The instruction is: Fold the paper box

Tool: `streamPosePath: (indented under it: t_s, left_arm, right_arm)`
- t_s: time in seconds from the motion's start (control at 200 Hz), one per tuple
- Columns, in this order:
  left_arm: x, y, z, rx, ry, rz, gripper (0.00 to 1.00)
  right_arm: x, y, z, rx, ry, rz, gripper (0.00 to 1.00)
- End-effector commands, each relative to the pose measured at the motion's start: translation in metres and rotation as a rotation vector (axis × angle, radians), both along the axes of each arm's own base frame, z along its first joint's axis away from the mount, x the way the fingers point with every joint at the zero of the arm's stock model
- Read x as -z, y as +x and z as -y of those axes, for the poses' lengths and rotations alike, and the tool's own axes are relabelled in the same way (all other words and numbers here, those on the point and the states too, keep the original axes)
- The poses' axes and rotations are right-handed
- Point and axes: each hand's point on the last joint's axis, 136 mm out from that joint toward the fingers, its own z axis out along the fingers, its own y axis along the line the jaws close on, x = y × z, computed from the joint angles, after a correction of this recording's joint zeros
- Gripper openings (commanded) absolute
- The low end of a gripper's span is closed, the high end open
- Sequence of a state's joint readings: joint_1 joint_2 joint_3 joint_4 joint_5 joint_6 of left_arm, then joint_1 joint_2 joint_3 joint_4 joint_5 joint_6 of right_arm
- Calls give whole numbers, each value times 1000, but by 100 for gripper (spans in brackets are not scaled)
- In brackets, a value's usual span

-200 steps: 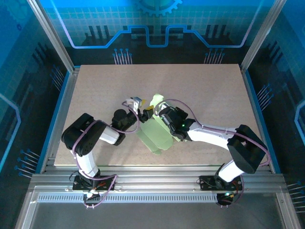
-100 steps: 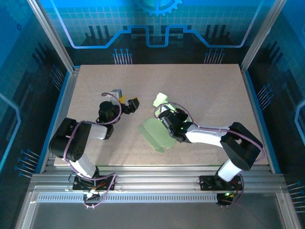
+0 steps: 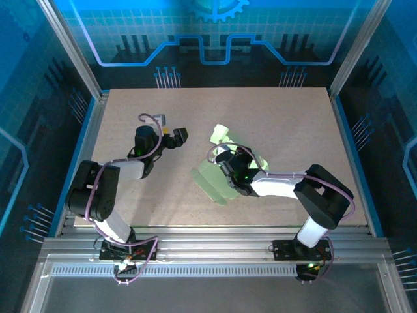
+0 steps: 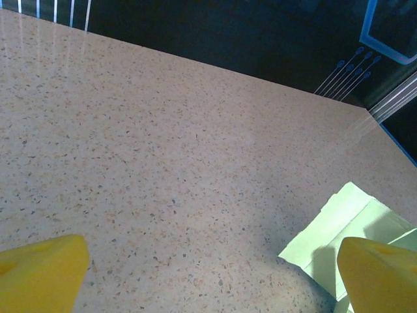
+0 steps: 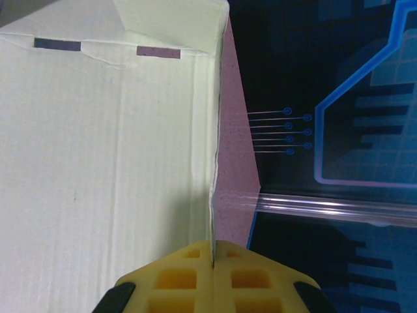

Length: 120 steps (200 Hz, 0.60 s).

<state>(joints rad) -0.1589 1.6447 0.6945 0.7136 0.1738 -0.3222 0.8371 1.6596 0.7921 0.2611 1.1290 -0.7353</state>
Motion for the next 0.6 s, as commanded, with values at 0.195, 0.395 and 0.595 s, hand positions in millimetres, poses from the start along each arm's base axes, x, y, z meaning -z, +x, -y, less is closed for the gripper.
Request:
streamPosePath:
  t_s: [0.195, 0.395, 0.595]
  left_arm:
    - [18, 7, -3, 3, 10, -97, 99]
    - [28, 14, -5, -6, 8, -148, 99]
    - [40, 32, -1, 33, 0, -223, 90]
  right_arm:
    - [12, -10, -16, -66, -132, 38, 0]
    - [17, -15, -19, -83, -171, 41, 0]
    - [18, -20, -21, -92, -183, 44, 0]
